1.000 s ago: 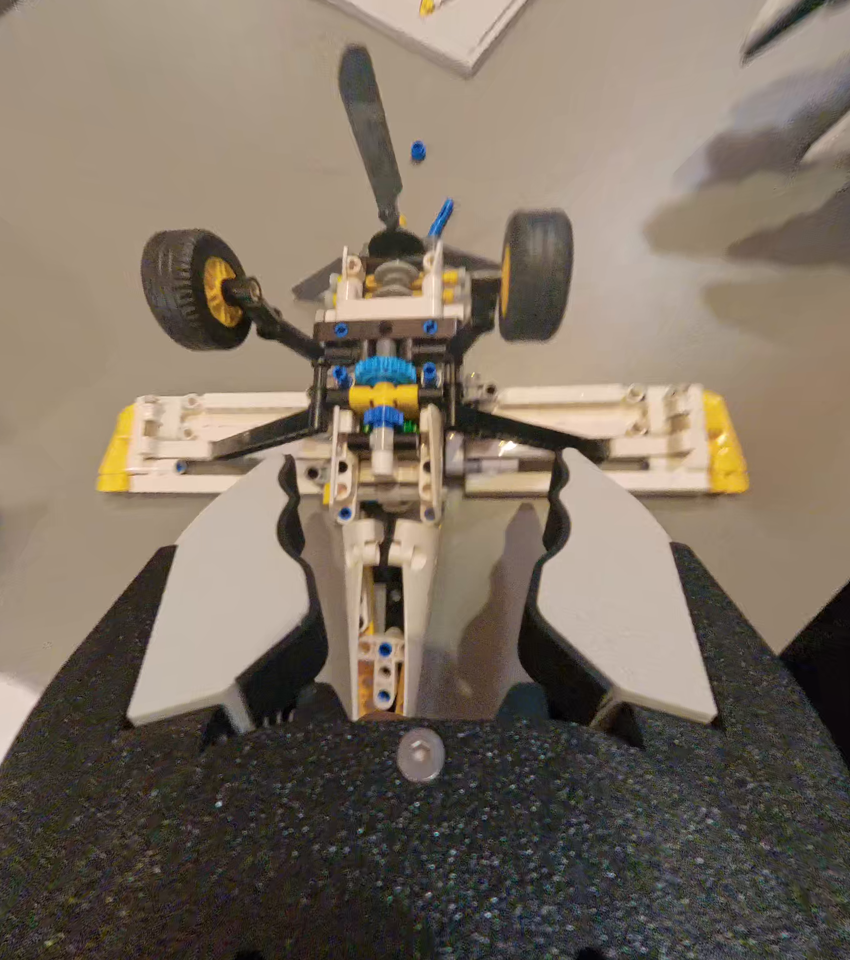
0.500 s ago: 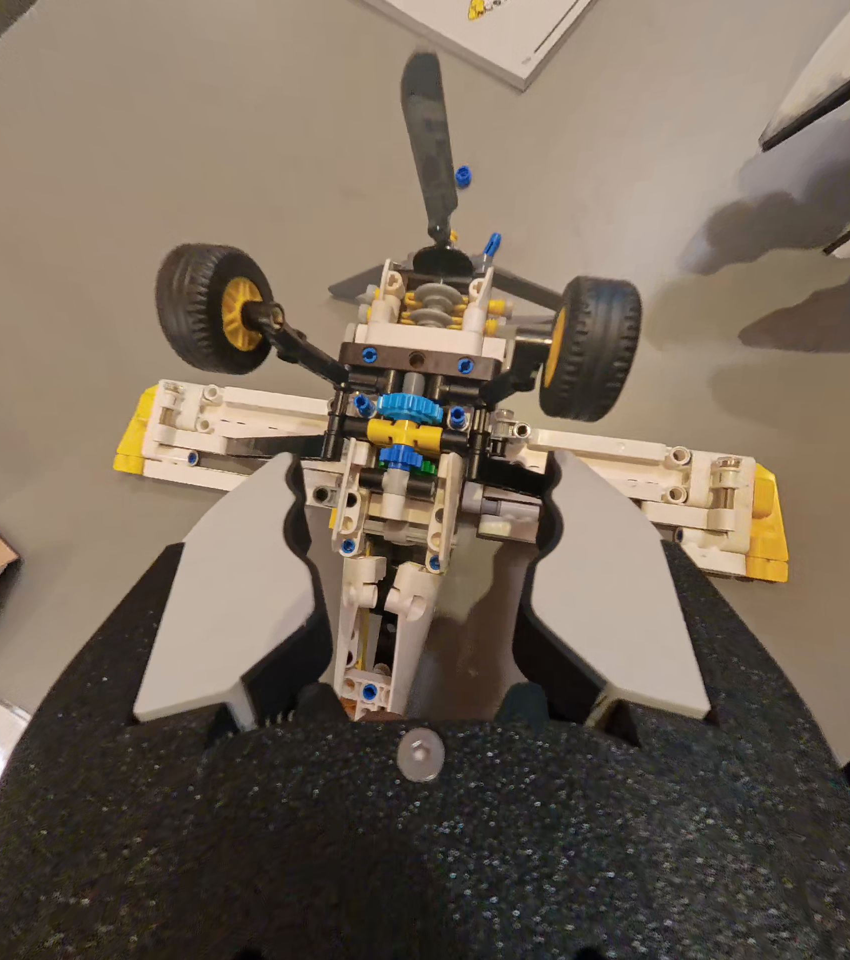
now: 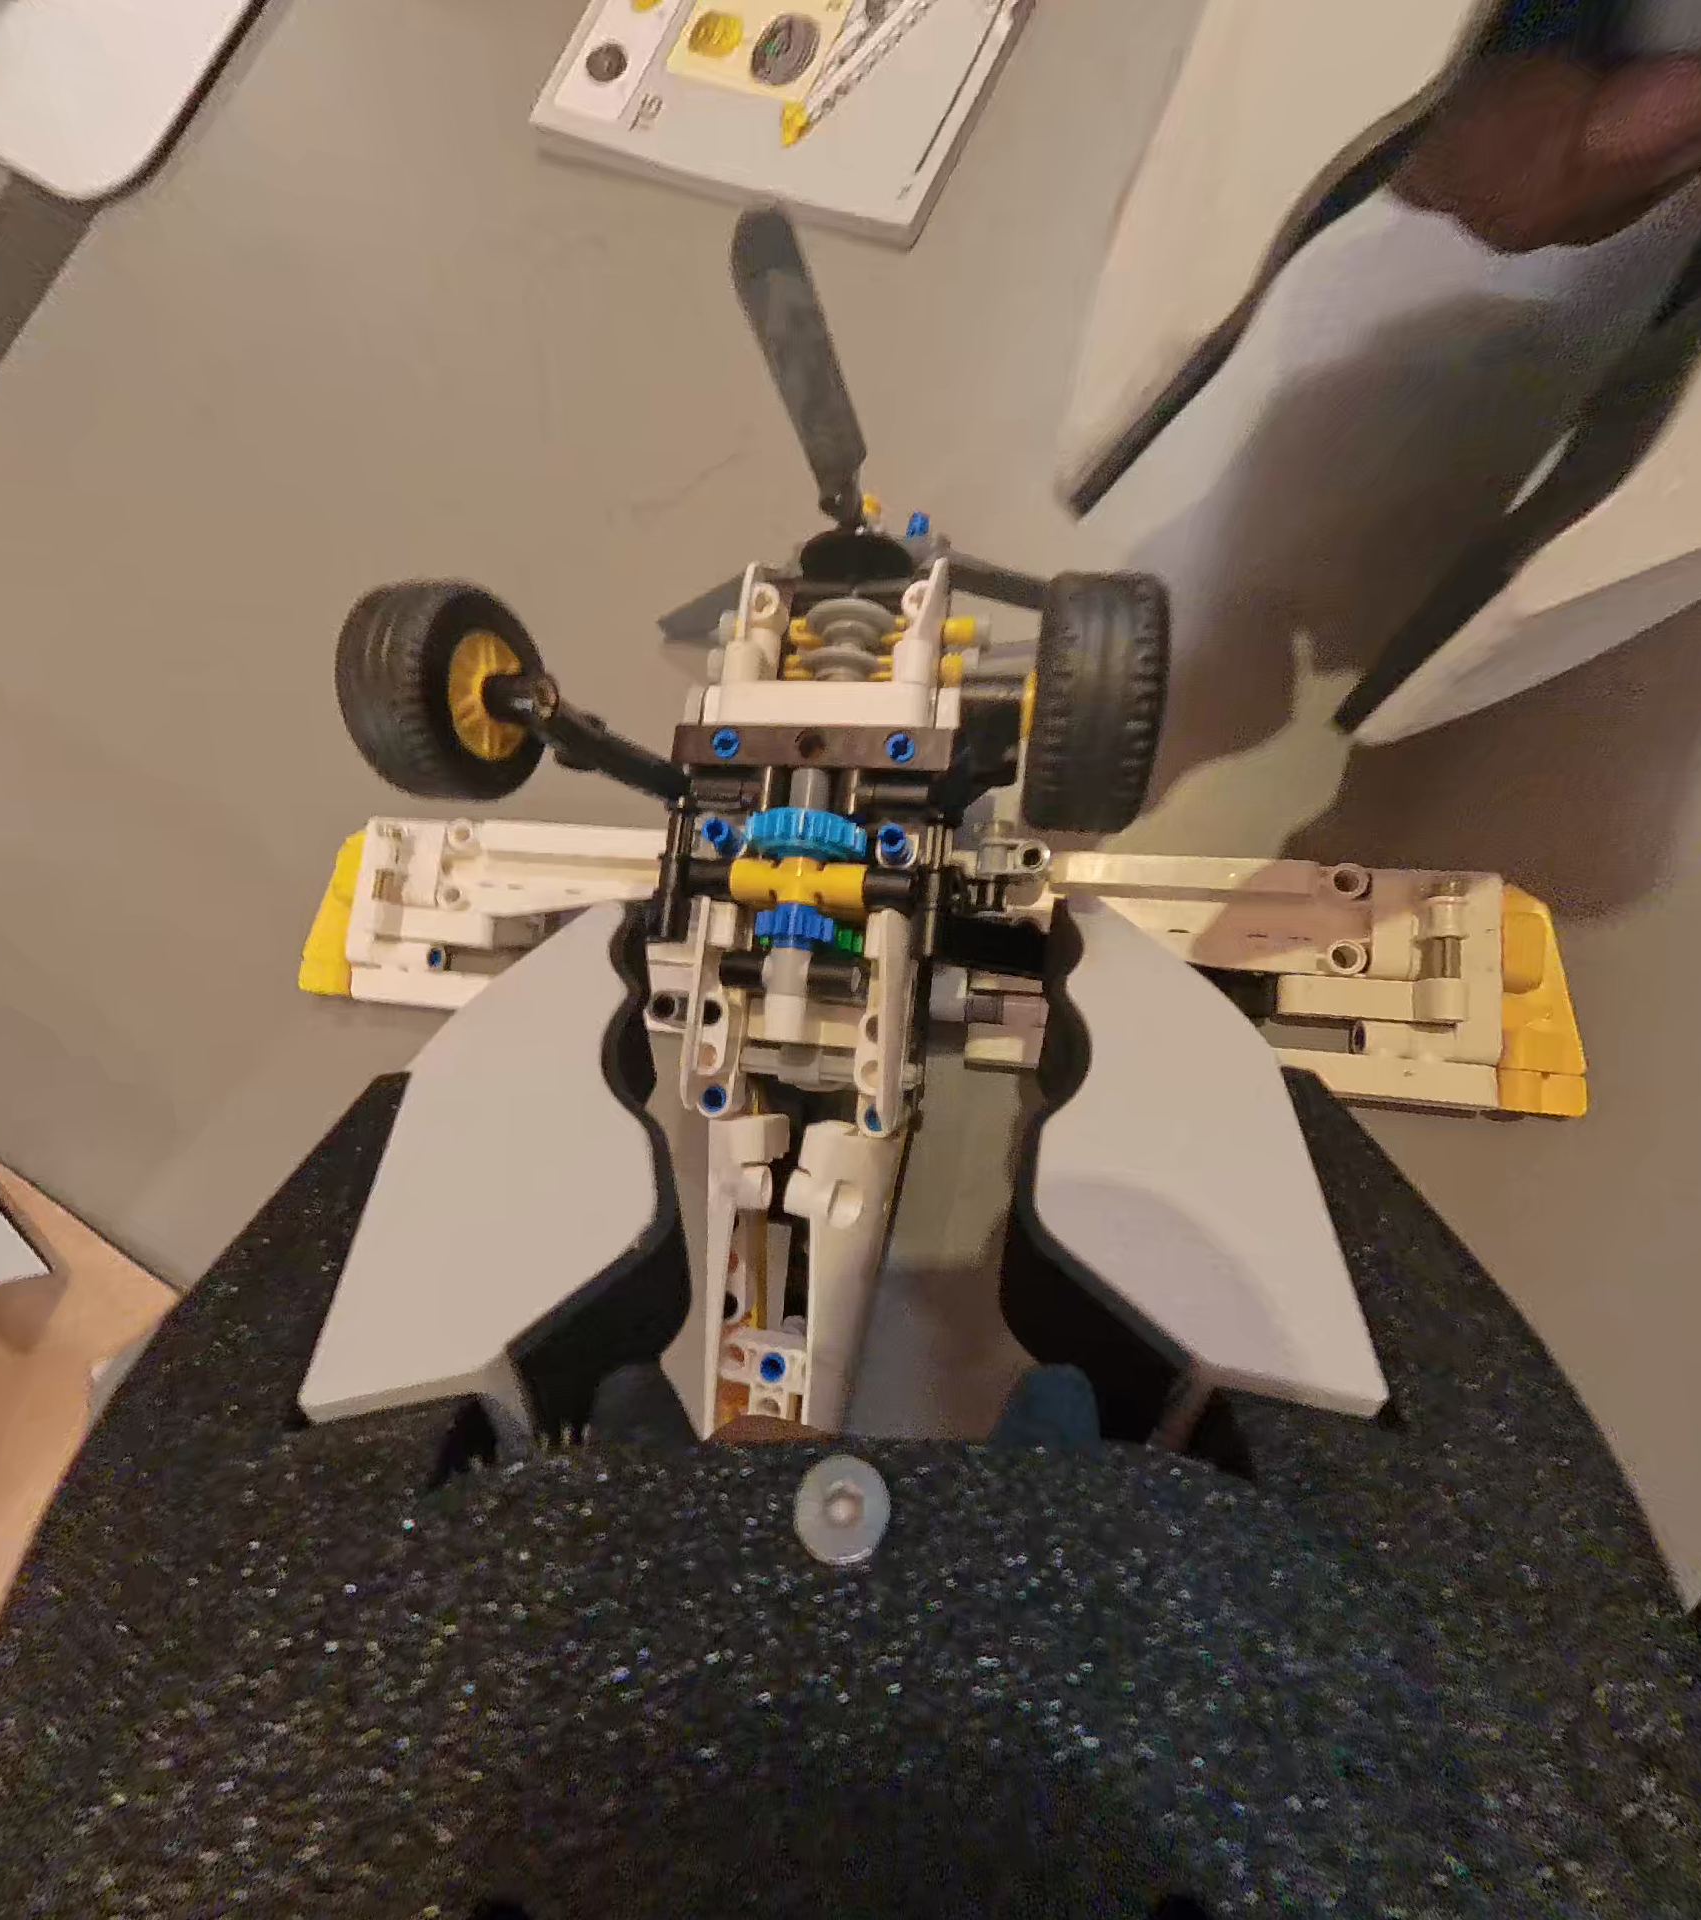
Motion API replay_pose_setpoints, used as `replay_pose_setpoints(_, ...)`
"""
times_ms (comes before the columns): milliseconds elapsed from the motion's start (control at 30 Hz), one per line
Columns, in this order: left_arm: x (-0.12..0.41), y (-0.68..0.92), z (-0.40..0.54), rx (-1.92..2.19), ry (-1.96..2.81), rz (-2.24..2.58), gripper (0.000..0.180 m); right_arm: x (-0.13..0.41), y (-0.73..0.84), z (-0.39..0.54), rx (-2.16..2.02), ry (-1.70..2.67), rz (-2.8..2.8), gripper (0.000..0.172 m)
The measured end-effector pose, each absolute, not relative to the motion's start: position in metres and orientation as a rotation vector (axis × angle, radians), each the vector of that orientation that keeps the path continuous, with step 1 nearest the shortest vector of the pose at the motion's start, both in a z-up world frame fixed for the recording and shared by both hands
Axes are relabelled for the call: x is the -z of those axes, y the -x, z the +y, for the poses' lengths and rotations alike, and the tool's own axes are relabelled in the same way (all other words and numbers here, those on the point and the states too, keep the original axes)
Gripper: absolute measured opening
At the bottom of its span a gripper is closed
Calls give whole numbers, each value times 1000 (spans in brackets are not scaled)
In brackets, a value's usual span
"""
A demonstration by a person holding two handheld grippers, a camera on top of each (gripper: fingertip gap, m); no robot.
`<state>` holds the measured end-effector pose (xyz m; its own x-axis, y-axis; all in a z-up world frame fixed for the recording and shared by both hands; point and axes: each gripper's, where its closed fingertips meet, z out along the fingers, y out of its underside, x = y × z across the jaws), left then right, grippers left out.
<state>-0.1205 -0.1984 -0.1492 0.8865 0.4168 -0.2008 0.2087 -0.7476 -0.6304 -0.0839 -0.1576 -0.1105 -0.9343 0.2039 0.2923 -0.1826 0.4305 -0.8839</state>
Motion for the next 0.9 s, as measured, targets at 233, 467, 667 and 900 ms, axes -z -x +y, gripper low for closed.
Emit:
replay_pose_setpoints(233,124,112,-182,-595,2326,6,53,103,90,-169,-1529,25,-2304,34)
replay_pose_setpoints(467,140,119,-183,-595,2387,141,22,104,106,-172,-1509,-42,-2300,19)
replay_pose_setpoints(667,145,101,-168,-530,2391,81,9,104,139,-166,-1499,-59,-2347,19)
replay_pose_setpoints(900,124,136,-195,-548,2262,-212,50,103,144,-139,-1488,-11,-2326,20)
